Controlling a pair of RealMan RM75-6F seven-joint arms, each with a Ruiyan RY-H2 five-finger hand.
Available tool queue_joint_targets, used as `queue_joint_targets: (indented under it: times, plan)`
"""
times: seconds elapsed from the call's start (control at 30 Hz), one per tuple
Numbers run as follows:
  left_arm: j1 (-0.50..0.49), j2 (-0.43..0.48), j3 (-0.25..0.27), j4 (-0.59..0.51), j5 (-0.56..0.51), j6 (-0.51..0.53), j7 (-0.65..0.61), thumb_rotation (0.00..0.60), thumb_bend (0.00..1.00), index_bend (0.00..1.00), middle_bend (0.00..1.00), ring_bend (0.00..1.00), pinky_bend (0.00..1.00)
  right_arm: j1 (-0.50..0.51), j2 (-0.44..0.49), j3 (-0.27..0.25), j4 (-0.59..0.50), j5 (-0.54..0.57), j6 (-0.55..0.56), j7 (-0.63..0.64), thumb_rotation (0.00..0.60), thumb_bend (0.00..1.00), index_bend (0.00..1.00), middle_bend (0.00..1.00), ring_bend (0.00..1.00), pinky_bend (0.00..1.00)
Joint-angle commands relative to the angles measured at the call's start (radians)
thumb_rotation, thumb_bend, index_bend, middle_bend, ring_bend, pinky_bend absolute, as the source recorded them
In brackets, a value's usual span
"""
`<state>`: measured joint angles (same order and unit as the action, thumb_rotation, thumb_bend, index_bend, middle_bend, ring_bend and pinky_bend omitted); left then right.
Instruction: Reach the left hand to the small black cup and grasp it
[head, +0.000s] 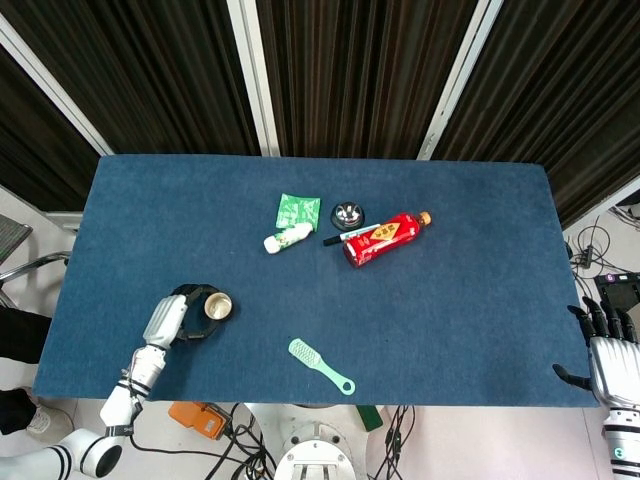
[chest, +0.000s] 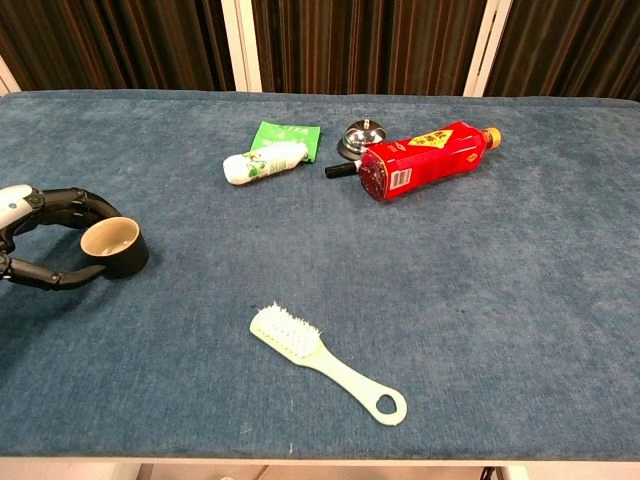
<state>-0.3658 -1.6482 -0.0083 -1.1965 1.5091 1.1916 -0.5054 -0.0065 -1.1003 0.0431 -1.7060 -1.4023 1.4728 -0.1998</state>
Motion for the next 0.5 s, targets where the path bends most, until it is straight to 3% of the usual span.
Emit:
queue_joint_targets:
  times: [0.03,0.23,0.5]
  plan:
    - [-0.003,0.009,-0.004,-0.013,0.006,0.008,-0.003,0.6,0.35,0.46,0.43,0.25,0.2,0.0,0.0,0.0,0.0,-0.001,0.001,0.001,0.6,0.2,0.24,0.14,0.11,0.11]
    - [-0.036,0.102,-0.045,-0.127,0.019,0.021,0.023,0.6,0.35,0.46,0.43,0.25,0.2,-0.001,0.001,0.001,0.0,-0.001,0.003,0.007,0.6,0.2,0.24,0.14,0.11,0.11]
    - [-0.13,0.353,-0.131,-0.405,-0.005,-0.075,0.045,0.6,0.35,0.46,0.43,0.25,0.2,0.001,-0.003,-0.003,0.0,-0.009,0.002,-0.001,0.6,0.2,0.24,0.14,0.11,0.11]
